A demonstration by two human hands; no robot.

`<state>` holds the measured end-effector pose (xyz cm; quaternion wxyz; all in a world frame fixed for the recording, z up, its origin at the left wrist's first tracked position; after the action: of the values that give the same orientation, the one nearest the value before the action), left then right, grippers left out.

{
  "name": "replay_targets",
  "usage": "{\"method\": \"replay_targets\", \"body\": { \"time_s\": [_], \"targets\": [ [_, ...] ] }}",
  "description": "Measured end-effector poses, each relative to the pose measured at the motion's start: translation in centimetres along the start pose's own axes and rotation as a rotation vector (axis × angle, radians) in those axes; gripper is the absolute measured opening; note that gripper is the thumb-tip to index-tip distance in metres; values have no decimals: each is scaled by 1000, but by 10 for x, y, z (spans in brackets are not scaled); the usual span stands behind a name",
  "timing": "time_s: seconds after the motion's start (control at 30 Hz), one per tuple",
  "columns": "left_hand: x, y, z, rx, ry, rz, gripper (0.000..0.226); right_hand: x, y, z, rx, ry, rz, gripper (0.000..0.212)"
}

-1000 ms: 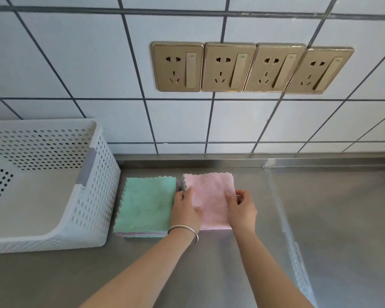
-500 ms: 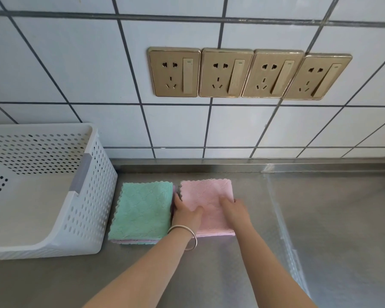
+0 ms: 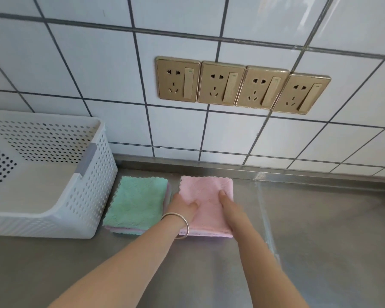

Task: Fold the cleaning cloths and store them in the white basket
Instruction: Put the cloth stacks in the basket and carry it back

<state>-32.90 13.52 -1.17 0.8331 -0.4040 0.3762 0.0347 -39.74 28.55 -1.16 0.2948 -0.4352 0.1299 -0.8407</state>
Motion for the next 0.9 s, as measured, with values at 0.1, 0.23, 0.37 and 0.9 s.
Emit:
{"method": "replay_targets", "body": {
  "time_s": [0.1,0.23,0.37,0.9],
  "targets": [
    [-19,-30,17,-19,33,39,57,30,-18,27,-10,-122,26,65],
    [-49,-106,44,-119,149,107,37,81,-21,75,-33,-253,-3,75],
    [-55,-203,62,-244,232,200,37,139,6,137,-17,-407,-87,82],
    [113,-459,-110,-344,122,-229,36,264,322,187,392,-194,-302,41]
  ]
}}
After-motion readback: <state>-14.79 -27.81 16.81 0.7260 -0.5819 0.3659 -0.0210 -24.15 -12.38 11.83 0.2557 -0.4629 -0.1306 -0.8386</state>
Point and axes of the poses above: each hand's wrist, its own z-axis away from the middle knuckle, its own y-axis out of the palm, x = y × z, the point moved 7 cm from there along -z, towards the middle knuckle, and after that the axes turned 9 degrees about -x, right-handed, at the moved point
